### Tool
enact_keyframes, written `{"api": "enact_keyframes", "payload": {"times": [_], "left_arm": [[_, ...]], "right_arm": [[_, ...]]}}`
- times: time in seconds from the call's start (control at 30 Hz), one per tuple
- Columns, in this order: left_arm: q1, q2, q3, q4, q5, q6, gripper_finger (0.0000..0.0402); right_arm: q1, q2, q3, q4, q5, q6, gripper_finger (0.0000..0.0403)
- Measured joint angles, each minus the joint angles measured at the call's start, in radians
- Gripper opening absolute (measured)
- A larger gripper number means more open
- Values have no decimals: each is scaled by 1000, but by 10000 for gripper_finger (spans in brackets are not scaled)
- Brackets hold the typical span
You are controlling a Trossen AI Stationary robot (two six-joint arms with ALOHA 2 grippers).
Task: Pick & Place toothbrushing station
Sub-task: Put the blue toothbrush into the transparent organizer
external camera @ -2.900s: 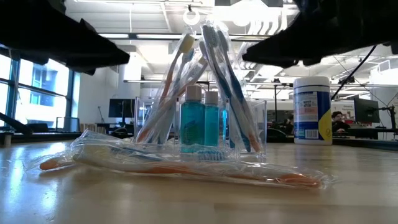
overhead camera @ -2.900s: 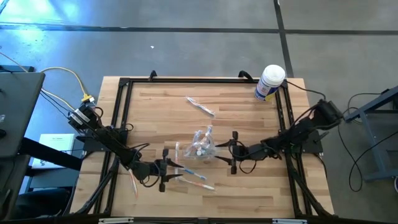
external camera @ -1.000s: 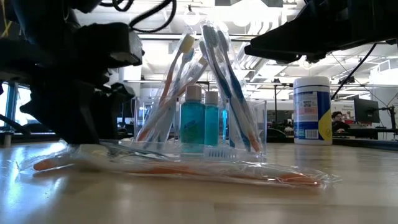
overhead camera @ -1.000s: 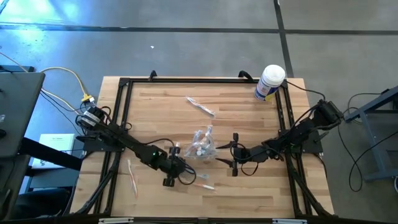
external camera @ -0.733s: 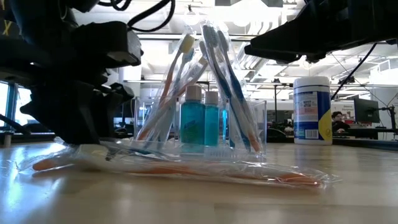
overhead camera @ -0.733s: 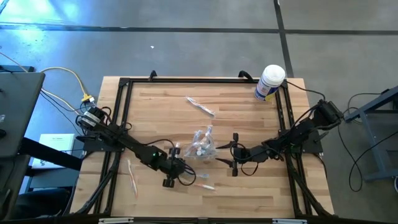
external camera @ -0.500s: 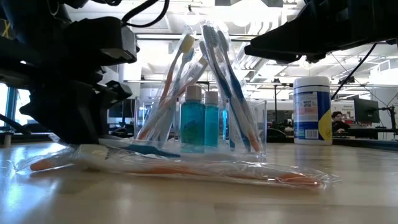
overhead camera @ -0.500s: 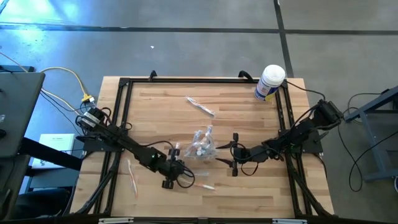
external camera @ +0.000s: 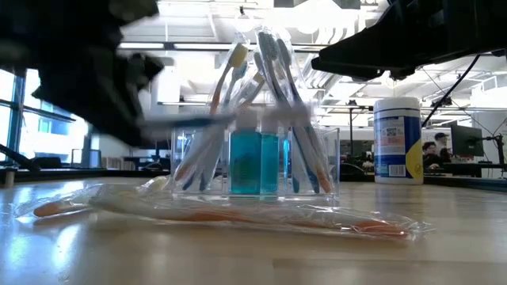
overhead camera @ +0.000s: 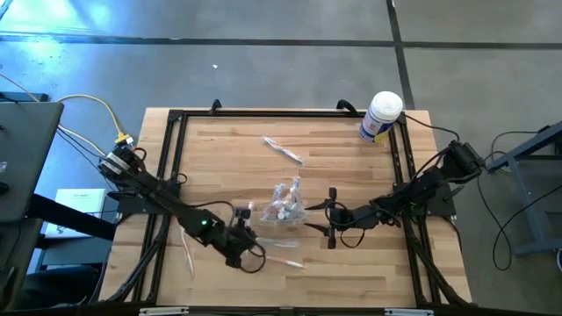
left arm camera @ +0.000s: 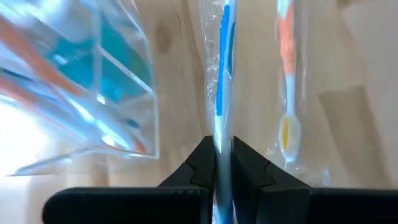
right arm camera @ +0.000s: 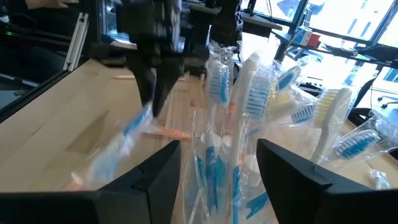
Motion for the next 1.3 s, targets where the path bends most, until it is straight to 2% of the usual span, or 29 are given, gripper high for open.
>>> {"api": "enact_keyframes", "payload": {"times": [0.23, 0.33, 0.43, 0.53, 0.8, 1.07, 1.3], "left_arm": [[-92, -125, 1, 74, -152, 26, 18], [-112, -143, 1, 227, -229, 32, 18], [-111, -138, 2, 392, -258, -2, 18], [-103, -135, -2, 508, -252, 6, 18], [-78, -118, -3, 693, -232, 95, 18], [-42, 35, -3, 972, -162, 233, 18], [0, 112, -4, 1059, -146, 267, 17]], "right_arm": [[3, 0, 0, 35, 0, 0, 201], [15, 0, 0, 58, 0, -6, 201], [29, 0, 0, 96, -1, -11, 201], [48, 0, 0, 162, 0, -18, 201], [126, 0, 0, 323, -3, -150, 201], [153, 0, 0, 360, -4, -195, 201], [151, 0, 0, 370, -4, -198, 201]]}}
